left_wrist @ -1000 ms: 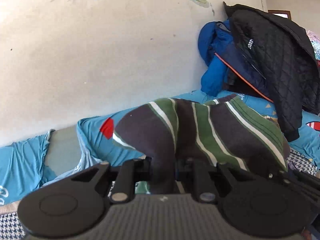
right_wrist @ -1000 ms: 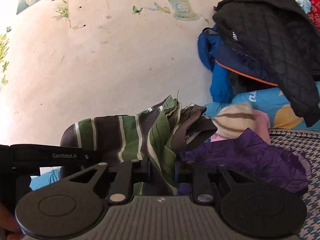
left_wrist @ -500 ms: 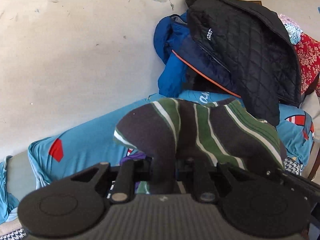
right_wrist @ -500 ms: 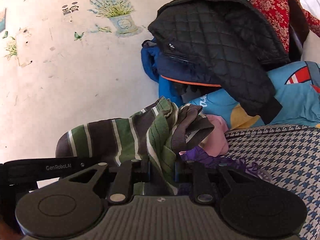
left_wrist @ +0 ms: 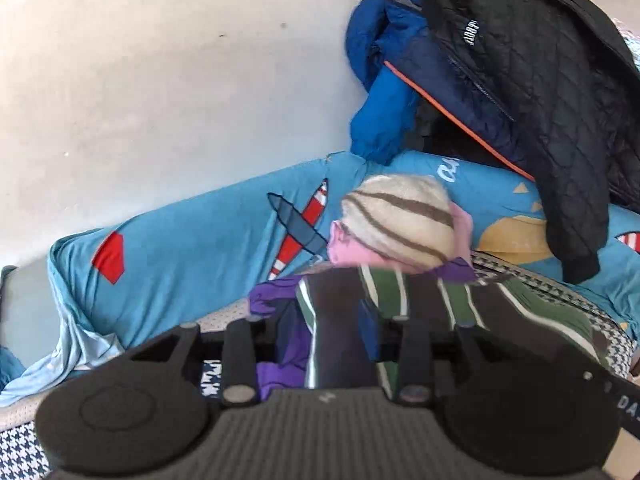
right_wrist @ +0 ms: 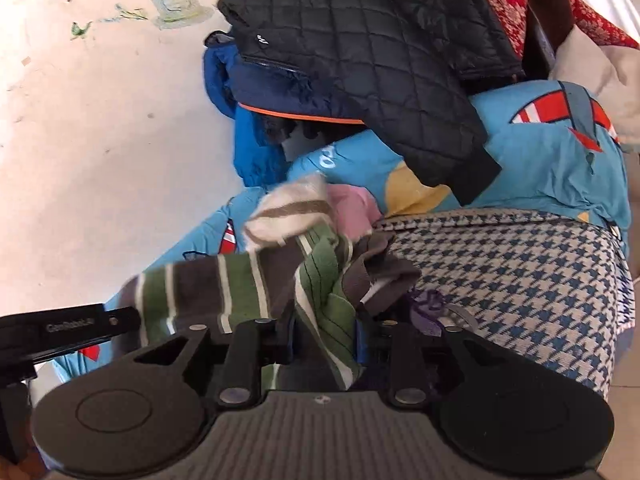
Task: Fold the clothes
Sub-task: 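Lift the folded shirt with both grippers and carry it onto the clothes stack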
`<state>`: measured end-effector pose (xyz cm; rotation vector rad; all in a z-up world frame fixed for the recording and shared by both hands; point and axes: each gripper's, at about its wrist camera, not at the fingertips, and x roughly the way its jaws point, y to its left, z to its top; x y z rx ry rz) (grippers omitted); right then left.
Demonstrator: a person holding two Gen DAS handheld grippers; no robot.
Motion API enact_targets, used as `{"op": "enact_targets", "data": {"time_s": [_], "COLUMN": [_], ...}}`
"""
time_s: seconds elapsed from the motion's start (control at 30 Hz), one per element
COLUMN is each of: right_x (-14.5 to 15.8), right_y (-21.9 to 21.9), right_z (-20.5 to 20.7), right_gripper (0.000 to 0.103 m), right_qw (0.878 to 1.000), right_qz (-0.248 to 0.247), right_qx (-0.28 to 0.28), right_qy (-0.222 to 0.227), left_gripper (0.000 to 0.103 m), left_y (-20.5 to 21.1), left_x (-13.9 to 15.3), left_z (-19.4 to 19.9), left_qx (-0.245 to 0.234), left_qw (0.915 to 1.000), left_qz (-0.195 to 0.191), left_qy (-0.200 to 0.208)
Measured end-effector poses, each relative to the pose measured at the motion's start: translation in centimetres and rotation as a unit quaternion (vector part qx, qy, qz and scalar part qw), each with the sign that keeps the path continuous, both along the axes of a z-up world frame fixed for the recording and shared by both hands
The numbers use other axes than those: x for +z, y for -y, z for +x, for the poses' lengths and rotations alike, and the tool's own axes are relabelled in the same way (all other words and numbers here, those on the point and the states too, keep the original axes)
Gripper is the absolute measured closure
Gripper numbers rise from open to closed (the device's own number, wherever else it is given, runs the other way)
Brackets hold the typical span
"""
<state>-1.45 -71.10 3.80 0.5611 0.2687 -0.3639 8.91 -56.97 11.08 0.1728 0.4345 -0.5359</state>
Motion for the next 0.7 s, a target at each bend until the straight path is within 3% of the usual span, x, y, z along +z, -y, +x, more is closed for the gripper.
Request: {"op": "enact_targets", "data": {"time_s": [0.1,0.27,0.33,0.47,0.7], "right_x": [-0.2,0.4,0.8,1.4,-1.0], "right_y": [1.0,1.4,1.4,0.5,0.6], "right_z": [-0.8,-2.5,-3.1,-2.7,0.9], "right_gripper": [0.065,0.065,0.065,0.065,0.067], "right_qw": [0.999,0.996,0.995,0.997,0.999], "right_qz": [0.013,-0.003,-0.006,-0.021,-0.003], "right_qx": [-0.031,-0.084,-0.084,-0.028,-0.01], "right_qy": [0.005,0.031,0.052,0.069,-0.04], "left_gripper": [0.059,0.055,0.054,0.052,0.049], "left_y": [-1.6,-3.4,-3.5,-2.6,0.1], "left_x": [0.4,0.3,0.2,0.0,-2.0], "left_z": [1.0,1.2,0.4,-1.4,-4.4], "left_qx": [0.03,0.039,0.03,-0.005,-0.074], "left_qw": [0.9995,0.9991,0.9995,1.0,0.9964], "left_qz": [-0.007,-0.009,-0.007,-0.003,0.04], "left_qy": [0.0,-0.007,-0.002,0.0,-0.003]}}
